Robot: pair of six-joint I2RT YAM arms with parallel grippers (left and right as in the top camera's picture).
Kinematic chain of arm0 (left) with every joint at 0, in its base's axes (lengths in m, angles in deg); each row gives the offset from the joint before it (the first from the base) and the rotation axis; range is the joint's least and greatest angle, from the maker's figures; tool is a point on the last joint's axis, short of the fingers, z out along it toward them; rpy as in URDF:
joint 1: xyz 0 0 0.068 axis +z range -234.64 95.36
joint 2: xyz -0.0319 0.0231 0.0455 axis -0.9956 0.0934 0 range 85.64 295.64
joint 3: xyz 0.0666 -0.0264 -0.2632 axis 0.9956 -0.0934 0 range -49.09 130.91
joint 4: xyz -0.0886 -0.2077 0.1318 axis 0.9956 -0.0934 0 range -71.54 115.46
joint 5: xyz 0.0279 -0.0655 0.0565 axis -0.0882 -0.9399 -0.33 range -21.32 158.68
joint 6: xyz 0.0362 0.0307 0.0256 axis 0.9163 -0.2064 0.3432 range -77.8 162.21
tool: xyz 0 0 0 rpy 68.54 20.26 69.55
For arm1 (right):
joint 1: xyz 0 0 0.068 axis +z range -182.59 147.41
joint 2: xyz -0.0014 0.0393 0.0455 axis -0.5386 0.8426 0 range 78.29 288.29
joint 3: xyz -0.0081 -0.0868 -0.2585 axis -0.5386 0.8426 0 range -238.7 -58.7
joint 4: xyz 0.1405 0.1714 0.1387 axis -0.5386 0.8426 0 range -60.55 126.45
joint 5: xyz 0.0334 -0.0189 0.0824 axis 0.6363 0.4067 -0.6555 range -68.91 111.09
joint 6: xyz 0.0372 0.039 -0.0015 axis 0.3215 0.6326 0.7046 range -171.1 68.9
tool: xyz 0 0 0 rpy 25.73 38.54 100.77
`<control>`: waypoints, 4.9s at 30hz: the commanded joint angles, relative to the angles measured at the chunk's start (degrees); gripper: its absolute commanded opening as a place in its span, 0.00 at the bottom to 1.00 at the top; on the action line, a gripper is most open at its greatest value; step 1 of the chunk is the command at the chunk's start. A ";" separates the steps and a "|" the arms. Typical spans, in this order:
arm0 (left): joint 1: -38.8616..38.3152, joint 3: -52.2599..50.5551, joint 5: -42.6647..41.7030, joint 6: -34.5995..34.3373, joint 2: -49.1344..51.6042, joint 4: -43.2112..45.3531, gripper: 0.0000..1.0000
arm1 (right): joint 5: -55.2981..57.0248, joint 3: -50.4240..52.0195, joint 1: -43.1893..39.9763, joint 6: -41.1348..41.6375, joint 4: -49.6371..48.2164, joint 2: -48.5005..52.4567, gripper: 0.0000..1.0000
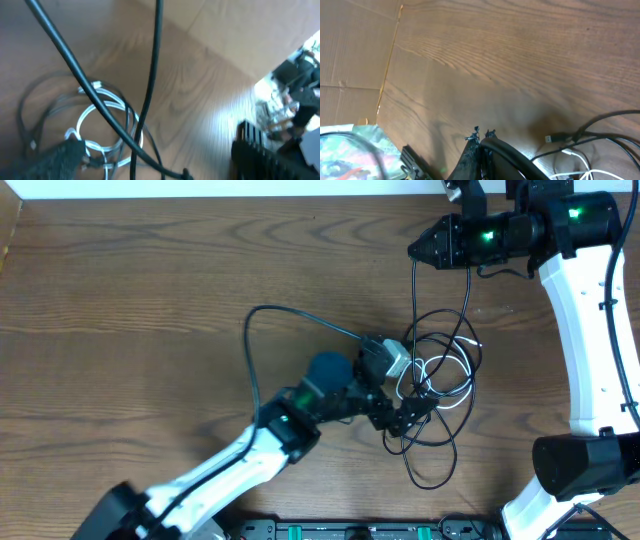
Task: Untangle cables
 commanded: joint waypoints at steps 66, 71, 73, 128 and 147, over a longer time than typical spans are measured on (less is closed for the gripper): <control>35.01 19.96 9.16 -20.68 -28.68 -17.73 0.08 | 24.50 44.37 9.46 3.61 -18.71 -0.76 0.99; 40.22 26.64 9.16 -17.92 -29.46 -18.18 0.07 | 32.22 46.97 9.05 6.36 -21.20 -0.76 0.99; 42.60 28.63 9.16 -17.92 -29.59 -19.02 0.07 | 33.48 47.56 8.96 6.38 -22.05 -0.76 0.99; 46.45 30.84 -8.20 -31.69 -3.96 -42.53 0.07 | 41.33 76.35 25.99 23.93 -62.20 -11.34 0.01; 68.70 33.29 -19.63 -23.41 -5.40 -46.93 0.07 | 43.87 76.30 0.76 17.33 -54.88 -10.34 0.01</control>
